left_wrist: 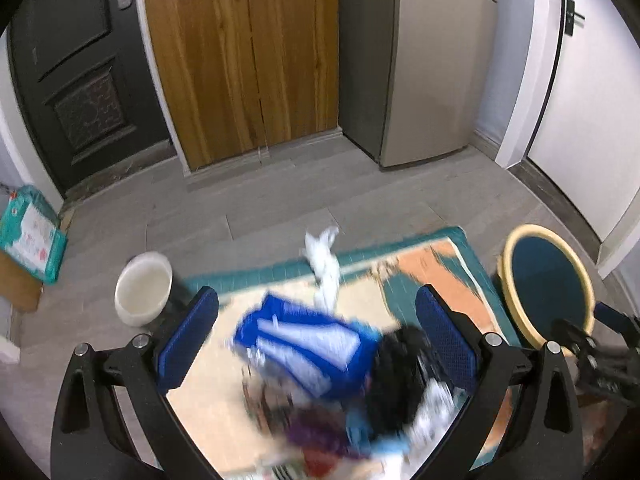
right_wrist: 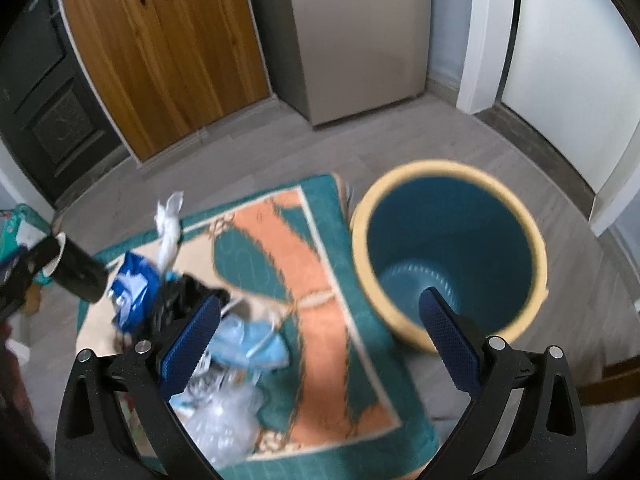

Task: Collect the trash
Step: 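Grasp the white tissue with the left gripper while the right gripper grasps the blue mask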

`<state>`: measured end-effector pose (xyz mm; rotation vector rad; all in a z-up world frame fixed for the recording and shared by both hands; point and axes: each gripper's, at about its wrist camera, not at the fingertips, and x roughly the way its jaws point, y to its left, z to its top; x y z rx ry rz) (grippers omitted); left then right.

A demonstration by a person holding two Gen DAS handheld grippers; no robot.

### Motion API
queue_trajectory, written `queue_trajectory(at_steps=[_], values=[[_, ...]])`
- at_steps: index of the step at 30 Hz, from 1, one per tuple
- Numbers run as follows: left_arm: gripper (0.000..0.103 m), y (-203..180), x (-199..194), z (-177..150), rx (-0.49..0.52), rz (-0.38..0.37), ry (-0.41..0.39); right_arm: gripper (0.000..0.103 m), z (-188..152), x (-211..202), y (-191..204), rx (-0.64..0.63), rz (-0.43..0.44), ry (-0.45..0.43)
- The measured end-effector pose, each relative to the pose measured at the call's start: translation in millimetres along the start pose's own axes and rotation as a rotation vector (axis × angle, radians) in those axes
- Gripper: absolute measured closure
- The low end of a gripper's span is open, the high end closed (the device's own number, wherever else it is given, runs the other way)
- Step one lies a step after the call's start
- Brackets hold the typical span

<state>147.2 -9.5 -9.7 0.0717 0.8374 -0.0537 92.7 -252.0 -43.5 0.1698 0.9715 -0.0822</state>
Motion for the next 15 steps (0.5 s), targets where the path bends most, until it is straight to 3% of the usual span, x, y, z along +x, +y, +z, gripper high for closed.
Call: queue_trajectory(at_steps=[8, 15], values=[[0.006, -12.5, 94.3, 35.6, 0.075, 0.009, 0.088, 0.005, -27.5, 42.3, 18.8, -0.048, 0.124, 0.203], [0.006, -19.0, 160.5, 27.1, 0.039, -0.022, 0.213, 0.007, -38.0, 61.1, 37.8, -0.098, 0.14, 0.263]])
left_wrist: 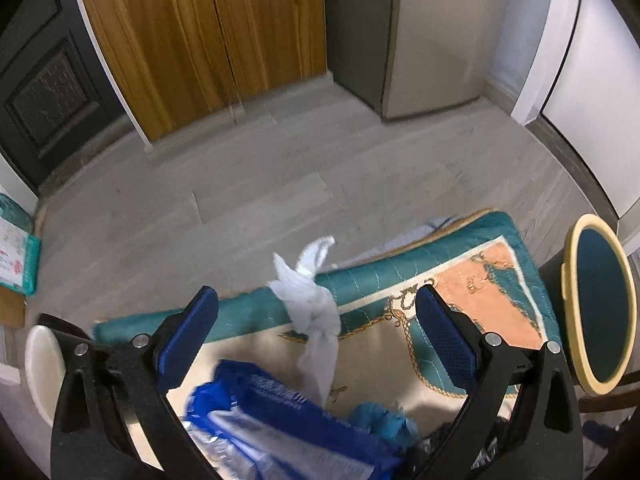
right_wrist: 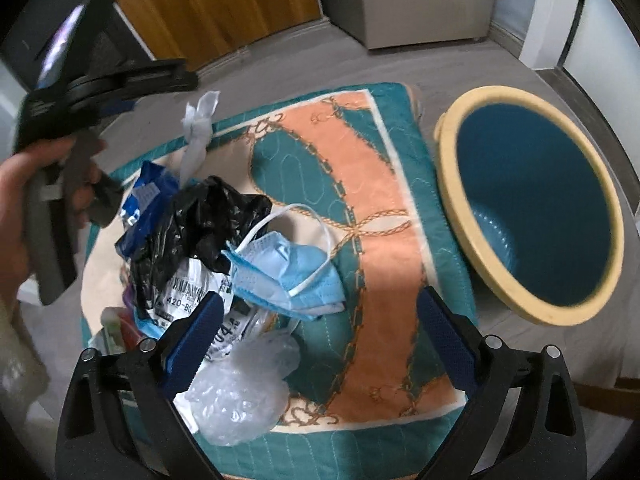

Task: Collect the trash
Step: 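Grasp the white tissue with the left gripper while the right gripper grasps the blue mask, then carry tissue and mask over the yellow-rimmed bin and open both grippers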

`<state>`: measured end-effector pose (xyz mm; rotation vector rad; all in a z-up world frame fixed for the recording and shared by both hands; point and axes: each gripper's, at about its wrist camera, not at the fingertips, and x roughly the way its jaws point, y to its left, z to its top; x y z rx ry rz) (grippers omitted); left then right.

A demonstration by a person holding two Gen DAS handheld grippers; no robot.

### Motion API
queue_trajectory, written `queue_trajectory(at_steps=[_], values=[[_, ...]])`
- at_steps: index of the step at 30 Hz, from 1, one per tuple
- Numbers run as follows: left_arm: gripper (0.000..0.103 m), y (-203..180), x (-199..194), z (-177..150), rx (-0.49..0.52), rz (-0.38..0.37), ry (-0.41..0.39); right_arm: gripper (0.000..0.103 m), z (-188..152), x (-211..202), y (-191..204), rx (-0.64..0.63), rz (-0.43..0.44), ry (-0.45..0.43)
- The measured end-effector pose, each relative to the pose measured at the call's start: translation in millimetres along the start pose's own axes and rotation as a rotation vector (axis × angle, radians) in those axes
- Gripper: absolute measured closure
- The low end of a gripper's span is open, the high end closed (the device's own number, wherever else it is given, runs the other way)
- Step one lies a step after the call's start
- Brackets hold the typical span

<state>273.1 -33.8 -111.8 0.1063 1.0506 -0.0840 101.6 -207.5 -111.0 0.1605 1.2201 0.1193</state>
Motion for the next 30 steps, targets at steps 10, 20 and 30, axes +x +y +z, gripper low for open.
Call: queue_trajectory(at_steps=[10, 20, 30], values=[[0.052, -9.1, 46.7, -13.4, 0.038, 0.017, 0.177, 0.066, 8.9, 20.0, 11.2, -0.055, 0.03, 0.061], [0.083, 5.0, -24.7, -23.3, -0.002, -0.048, 0.024, 0.091, 14.6, -13.0, 11.7, -0.059, 0.035, -0.065], [0.083, -16.4, -137.3, -18.2, 0.052, -0.091, -0.178, 0.092, 27.4, -73.7, -8.1, -0.03, 0.074, -0.243]])
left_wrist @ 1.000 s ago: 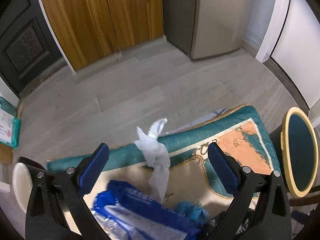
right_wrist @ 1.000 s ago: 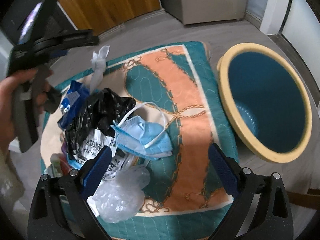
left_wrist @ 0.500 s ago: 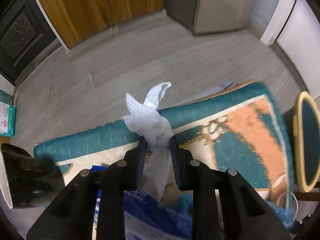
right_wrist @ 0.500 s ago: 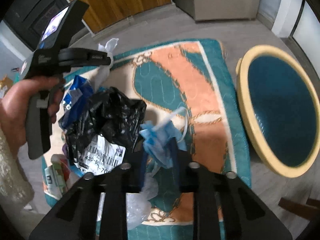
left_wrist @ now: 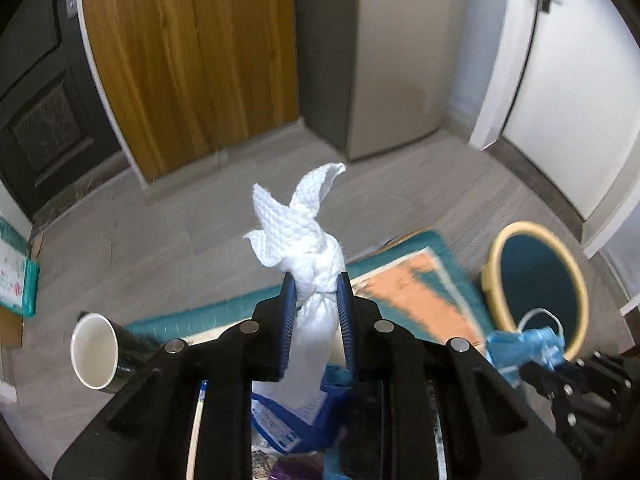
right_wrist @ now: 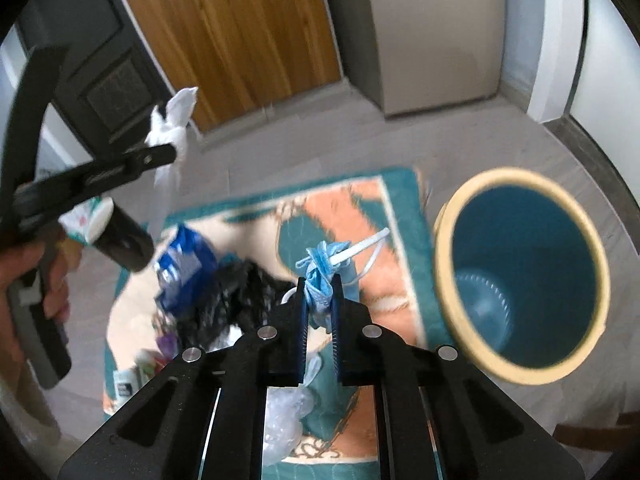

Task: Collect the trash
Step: 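Carry tissue and mask over the yellow-rimmed bin and open both grippers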

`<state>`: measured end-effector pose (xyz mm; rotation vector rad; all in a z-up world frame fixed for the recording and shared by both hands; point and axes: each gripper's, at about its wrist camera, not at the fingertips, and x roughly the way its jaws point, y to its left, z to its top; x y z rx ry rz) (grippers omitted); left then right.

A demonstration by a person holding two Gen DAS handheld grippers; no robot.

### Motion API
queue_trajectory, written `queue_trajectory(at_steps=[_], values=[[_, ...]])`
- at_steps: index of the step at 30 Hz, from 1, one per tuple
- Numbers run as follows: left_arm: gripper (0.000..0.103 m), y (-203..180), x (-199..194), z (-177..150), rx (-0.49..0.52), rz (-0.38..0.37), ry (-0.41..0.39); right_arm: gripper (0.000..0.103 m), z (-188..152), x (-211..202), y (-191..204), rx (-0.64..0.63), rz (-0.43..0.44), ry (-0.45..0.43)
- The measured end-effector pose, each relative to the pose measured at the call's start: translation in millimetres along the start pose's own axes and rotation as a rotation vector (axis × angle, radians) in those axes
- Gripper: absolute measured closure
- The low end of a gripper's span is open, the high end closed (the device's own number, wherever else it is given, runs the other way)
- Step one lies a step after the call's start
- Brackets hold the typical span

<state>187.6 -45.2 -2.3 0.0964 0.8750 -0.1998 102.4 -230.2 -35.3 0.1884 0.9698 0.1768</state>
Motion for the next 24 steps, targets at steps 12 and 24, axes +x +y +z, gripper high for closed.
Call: queue_trajectory(at_steps=[12, 24], values=[[0.083, -107.1, -36.4, 13.9, 0.134, -0.195, -0.048, 0.092, 49.6, -69.6, -109.1, 0.111, -0.021, -0.161], [0.081, -231.1, 17.6, 0.1, 0.282, -0.4, 0.035, 0.077, 34.1, -17.4, -220.0, 0.421, -0.158, -0.043]])
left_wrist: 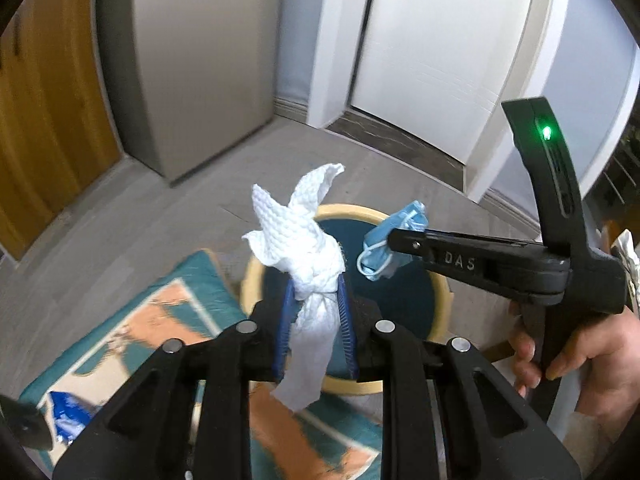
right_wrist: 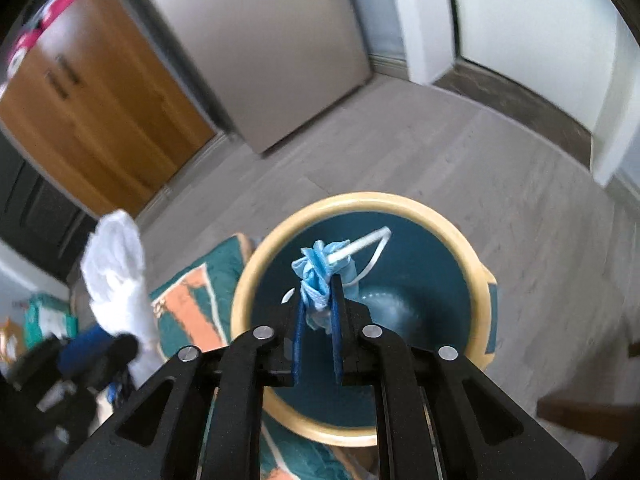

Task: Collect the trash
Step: 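Carry tissue and mask over the yellow-rimmed bin and open both grippers, then grasp the black plastic bag with the right gripper while the left grasps the blue wrapper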

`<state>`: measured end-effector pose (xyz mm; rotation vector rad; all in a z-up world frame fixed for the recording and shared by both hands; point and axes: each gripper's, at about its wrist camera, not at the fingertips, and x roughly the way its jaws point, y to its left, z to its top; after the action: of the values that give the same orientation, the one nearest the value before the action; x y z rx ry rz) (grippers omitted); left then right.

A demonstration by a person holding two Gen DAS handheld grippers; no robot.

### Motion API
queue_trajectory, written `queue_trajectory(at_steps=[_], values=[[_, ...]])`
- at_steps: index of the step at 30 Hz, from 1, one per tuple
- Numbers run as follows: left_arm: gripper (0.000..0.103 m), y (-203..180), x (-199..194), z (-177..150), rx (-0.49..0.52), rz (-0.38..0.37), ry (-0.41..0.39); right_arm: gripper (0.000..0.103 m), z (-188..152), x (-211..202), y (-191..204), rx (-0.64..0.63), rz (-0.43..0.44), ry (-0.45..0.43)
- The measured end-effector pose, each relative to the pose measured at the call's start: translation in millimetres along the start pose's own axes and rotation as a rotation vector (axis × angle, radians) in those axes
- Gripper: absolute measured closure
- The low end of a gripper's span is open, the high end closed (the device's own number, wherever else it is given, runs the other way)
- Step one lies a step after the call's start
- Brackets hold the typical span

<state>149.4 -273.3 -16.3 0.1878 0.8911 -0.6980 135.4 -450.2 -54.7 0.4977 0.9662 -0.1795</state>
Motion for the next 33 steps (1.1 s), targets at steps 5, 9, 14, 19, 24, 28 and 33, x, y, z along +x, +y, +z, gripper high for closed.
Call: queue_trajectory(at_steps=[5, 9, 14, 19, 24, 28, 33], values=[[0.053, 0.5, 26.4, 1.8, -0.035, 0.002, 0.042, 0.065, 0.3, 2.5, -21.6, 0.13, -0.018, -0.013], [0.045, 9.7, 20.3, 0.5, -0.066, 0.005, 0.021, 0.058, 2.8, 3.3, -31.3, 0.17, -0.014, -0.021], [0.036, 21.3, 2.4, -5.3, -0.085, 0.027, 0.006, 0.034, 2.6, 3.0, -22.8, 0.142, -0.022, -0.03], [0.02, 37.9, -29.9, -13.5, -0.113, 0.065, -0.029, 0.008, -1.4, -6.0, -14.4, 0.104, -0.02, -0.082], [0.006, 56.7, -61.1, -27.3, -0.149, 0.119, -0.068, 0.006, -6.1, -8.0, -7.8, 0.079, -0.059, -0.077], [0.006, 74.6, -93.4, -41.8, -0.168, 0.163, -0.093, 0.006, -11.7, -13.2, 7.3, 0.013, -0.082, -0.079], [0.006, 109.7, -128.7, -64.2, -0.236, 0.264, -0.122, 0.005, -20.2, -18.4, 31.6, -0.067, -0.077, -0.087]])
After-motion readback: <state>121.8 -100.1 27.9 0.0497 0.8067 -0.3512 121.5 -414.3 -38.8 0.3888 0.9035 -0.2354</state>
